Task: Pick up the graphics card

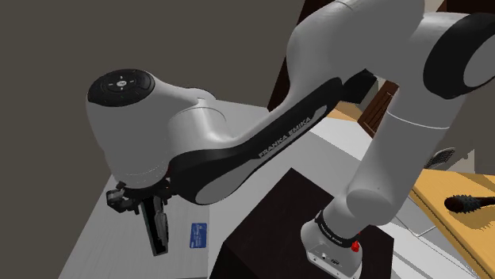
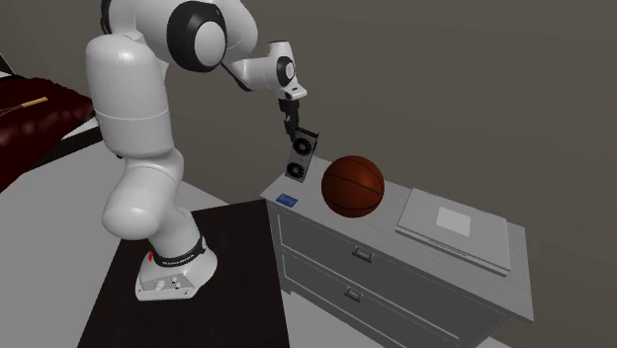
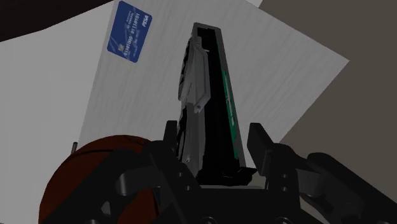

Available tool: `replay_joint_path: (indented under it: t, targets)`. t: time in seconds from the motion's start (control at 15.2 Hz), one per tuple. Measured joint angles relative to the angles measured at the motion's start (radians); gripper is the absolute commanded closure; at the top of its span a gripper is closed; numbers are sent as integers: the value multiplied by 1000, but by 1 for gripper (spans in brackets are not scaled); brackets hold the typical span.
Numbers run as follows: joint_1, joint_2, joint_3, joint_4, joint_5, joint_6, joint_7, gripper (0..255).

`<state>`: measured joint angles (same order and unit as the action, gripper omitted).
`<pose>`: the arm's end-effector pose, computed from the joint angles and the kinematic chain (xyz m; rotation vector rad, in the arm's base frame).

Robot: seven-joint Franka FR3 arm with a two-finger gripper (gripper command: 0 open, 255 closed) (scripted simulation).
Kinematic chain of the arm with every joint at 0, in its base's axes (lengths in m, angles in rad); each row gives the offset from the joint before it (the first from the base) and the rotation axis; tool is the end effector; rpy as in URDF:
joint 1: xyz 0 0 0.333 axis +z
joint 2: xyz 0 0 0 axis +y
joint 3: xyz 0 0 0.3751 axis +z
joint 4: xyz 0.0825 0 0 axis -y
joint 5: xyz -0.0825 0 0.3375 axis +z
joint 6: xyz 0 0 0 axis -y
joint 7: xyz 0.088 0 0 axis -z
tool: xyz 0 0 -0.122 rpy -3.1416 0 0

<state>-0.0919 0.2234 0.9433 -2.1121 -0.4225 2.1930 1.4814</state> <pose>0.3811 0.3712 0.4196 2.9910 -0.5811 0.2032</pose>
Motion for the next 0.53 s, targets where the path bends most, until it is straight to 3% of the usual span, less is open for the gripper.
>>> replay_joint_path:
  t: [0.53]
  targets:
    - [-34,-80,34,40,95,-73,-73,255]
